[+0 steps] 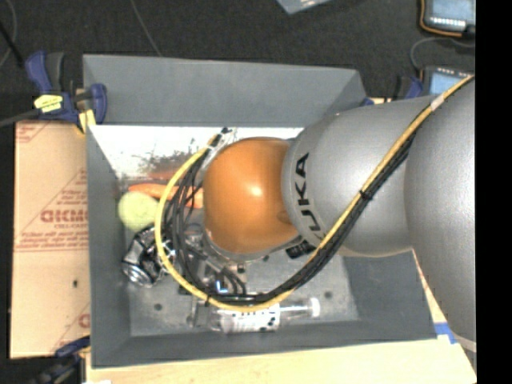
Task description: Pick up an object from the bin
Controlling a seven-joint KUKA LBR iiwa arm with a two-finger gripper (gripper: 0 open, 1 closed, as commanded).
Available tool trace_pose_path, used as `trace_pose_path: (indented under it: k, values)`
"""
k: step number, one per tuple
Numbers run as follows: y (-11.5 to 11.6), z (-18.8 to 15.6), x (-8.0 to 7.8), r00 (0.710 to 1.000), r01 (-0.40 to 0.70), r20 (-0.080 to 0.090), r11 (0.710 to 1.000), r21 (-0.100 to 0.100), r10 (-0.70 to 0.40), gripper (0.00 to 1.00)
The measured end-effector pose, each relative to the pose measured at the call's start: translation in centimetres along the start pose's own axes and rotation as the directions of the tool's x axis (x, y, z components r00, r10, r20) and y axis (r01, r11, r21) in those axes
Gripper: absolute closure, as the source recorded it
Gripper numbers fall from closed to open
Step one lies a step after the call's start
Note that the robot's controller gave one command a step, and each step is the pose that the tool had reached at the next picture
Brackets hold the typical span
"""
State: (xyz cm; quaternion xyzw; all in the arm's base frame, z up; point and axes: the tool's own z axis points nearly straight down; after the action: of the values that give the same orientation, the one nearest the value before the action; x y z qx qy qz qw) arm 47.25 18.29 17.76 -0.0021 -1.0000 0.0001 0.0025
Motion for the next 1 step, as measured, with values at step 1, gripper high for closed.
trace_pose_path:
  k: [1]
  values:
    - [0.66, -4.52, -0.18, 1.0, 0.001, 0.003, 1.0, -0.001, -0.001, 0.0]
